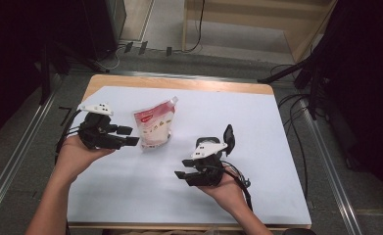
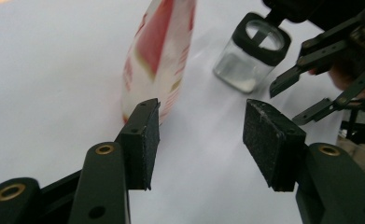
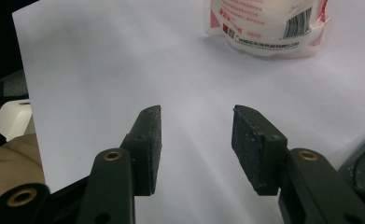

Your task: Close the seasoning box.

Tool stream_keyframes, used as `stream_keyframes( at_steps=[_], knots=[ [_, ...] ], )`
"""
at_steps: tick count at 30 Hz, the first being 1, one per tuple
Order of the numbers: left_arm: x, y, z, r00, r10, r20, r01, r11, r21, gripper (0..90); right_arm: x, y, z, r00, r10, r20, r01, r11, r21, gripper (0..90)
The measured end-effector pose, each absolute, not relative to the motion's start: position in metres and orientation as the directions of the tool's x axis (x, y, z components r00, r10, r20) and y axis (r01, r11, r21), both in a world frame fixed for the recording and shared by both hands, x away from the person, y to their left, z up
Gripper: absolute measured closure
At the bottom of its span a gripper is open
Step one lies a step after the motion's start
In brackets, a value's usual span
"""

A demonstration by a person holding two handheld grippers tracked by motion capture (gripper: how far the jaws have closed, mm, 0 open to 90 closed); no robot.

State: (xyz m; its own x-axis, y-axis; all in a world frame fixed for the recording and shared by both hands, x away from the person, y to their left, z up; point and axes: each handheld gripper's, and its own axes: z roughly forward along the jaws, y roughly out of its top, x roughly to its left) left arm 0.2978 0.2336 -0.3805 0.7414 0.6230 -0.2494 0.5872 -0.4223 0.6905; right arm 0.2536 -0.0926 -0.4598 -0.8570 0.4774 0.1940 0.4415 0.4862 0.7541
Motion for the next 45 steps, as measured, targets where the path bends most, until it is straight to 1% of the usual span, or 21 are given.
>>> stream_keyframes(
  at_steps=[8, 14, 21, 26, 29, 34, 37, 40, 43, 45],
  knots=[
    [0.306, 0.242, -0.39, 0.715, 0.652, -0.252, 0.594, -0.375, 0.712, 44.3, 0.256, -0.093, -0.461, -0.859, 0.47, 0.202, 0.442, 0.481, 0.758, 53.4],
    [0.317, 0.233, -0.398, 0.712, 0.657, -0.247, 0.593, -0.375, 0.712, 42.9, 0.256, -0.091, -0.462, -0.851, 0.479, 0.215, 0.456, 0.472, 0.754, 53.4],
    [0.327, 0.22, -0.402, 0.719, 0.645, -0.259, 0.597, -0.384, 0.705, 42.9, 0.258, -0.079, -0.459, -0.862, 0.462, 0.206, 0.437, 0.473, 0.765, 53.1],
    [0.335, 0.211, -0.402, 0.721, 0.638, -0.271, 0.607, -0.392, 0.691, 45.1, 0.262, -0.072, -0.455, -0.863, 0.463, 0.2, 0.433, 0.477, 0.764, 53.0],
    [0.34, 0.205, -0.402, 0.726, 0.631, -0.274, 0.6, -0.385, 0.701, 45.7, 0.266, -0.068, -0.454, -0.861, 0.467, 0.201, 0.435, 0.471, 0.768, 53.1],
    [0.344, 0.201, -0.405, 0.723, 0.637, -0.268, 0.587, -0.363, 0.723, 52.4, 0.267, -0.06, -0.459, -0.869, 0.459, 0.185, 0.422, 0.494, 0.76, 53.0],
    [0.346, 0.2, -0.408, 0.722, 0.634, -0.277, 0.587, -0.35, 0.73, 53.9, 0.265, -0.059, -0.463, -0.874, 0.453, 0.176, 0.413, 0.5, 0.762, 52.9],
    [0.348, 0.198, -0.41, 0.717, 0.636, -0.285, 0.589, -0.334, 0.736, 55.3, 0.265, -0.059, -0.466, -0.872, 0.452, 0.189, 0.42, 0.491, 0.763, 52.8],
    [0.352, 0.198, -0.412, 0.707, 0.633, -0.315, 0.607, -0.314, 0.73, 60.7, 0.265, -0.059, -0.467, -0.868, 0.457, 0.192, 0.426, 0.489, 0.762, 52.2],
    [0.353, 0.199, -0.412, 0.696, 0.639, -0.327, 0.619, -0.304, 0.724, 67.1, 0.265, -0.059, -0.468, -0.865, 0.46, 0.2, 0.433, 0.481, 0.762, 52.0]
  ],
)
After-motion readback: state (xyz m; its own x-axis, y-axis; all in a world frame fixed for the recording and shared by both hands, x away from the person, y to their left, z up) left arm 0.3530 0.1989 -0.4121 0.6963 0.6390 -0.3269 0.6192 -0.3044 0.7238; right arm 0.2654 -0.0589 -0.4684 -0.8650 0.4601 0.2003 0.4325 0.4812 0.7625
